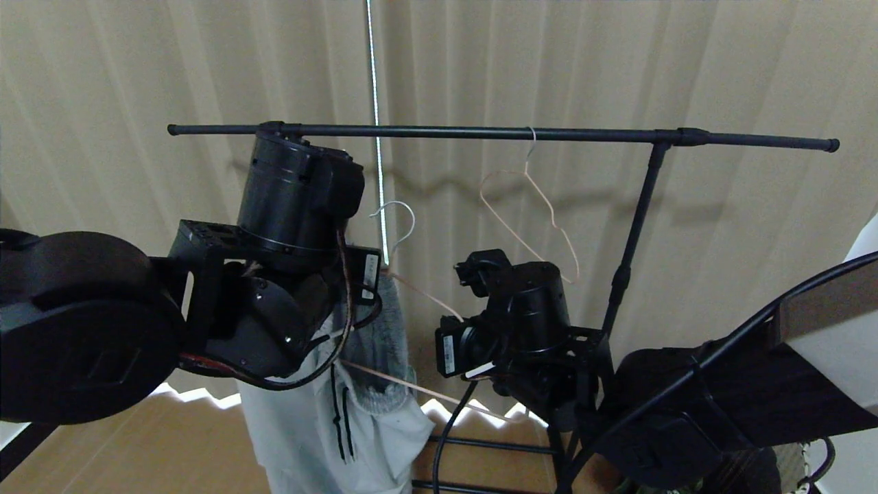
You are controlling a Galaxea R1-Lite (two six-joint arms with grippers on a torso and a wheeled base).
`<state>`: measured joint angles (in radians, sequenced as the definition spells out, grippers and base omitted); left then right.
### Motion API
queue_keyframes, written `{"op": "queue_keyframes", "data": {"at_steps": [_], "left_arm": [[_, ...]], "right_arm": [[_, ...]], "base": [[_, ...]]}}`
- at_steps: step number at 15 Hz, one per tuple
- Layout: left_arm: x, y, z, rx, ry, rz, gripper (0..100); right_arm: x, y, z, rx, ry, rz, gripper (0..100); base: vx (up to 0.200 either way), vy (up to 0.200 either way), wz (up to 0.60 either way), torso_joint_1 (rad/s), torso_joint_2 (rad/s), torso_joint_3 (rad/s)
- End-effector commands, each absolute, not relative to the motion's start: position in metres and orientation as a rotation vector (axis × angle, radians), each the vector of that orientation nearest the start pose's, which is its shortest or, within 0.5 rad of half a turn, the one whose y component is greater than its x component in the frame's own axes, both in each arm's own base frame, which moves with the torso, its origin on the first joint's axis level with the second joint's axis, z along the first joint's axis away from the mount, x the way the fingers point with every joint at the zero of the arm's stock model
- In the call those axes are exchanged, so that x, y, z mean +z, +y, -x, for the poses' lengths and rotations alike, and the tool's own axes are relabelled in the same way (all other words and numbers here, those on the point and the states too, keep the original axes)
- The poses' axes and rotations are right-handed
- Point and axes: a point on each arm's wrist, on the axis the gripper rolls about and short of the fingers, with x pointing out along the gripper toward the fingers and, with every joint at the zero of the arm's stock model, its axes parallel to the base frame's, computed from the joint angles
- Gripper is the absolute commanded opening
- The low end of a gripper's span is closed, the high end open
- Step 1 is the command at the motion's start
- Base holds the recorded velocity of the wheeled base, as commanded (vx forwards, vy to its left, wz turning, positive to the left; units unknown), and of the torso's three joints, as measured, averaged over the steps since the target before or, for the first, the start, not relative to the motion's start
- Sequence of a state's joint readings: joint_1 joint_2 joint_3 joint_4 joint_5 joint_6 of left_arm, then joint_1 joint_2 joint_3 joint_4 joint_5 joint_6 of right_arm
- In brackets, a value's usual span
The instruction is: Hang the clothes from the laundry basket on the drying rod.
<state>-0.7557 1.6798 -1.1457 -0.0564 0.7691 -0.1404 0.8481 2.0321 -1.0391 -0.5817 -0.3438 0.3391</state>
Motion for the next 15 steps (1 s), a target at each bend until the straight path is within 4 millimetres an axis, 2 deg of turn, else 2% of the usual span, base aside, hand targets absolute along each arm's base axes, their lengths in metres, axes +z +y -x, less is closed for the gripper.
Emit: {"op": "queue_keyframes", "data": {"at_steps": [1,4,7,10,13,15], "left_arm": [[0.233,-0.204,-0.233,0.022,0.333,-0.183,0],[0.225,-0.202,-0.23,-0.002,0.361,-0.18,0],[0.225,-0.196,-0.222,-0.069,0.379,-0.17,0],[0.232,-0.196,-0.222,-0.076,0.358,-0.152,0],[0.251,-0.198,-0.228,-0.073,0.304,-0.122,0],[0.245,-0.199,-0.23,-0.074,0.321,-0.16,0]], "right_arm": [[0.126,0.286,-0.257,0.444,0.413,-0.1,0],[0.127,0.286,-0.255,0.455,0.389,-0.114,0],[0.13,0.279,-0.249,0.467,0.353,-0.132,0],[0.131,0.271,-0.241,0.469,0.363,-0.13,0],[0.123,0.266,-0.234,0.477,0.37,-0.124,0],[0.126,0.269,-0.231,0.495,0.351,-0.135,0]], "base": [[0.0,0.0,0.0,0.0,0.0,0.0],[0.0,0.0,0.0,0.0,0.0,0.0],[0.0,0.0,0.0,0.0,0.0,0.0],[0.0,0.0,0.0,0.0,0.0,0.0],[0.0,0.0,0.0,0.0,0.0,0.0],[0.0,0.0,0.0,0.0,0.0,0.0]]}}
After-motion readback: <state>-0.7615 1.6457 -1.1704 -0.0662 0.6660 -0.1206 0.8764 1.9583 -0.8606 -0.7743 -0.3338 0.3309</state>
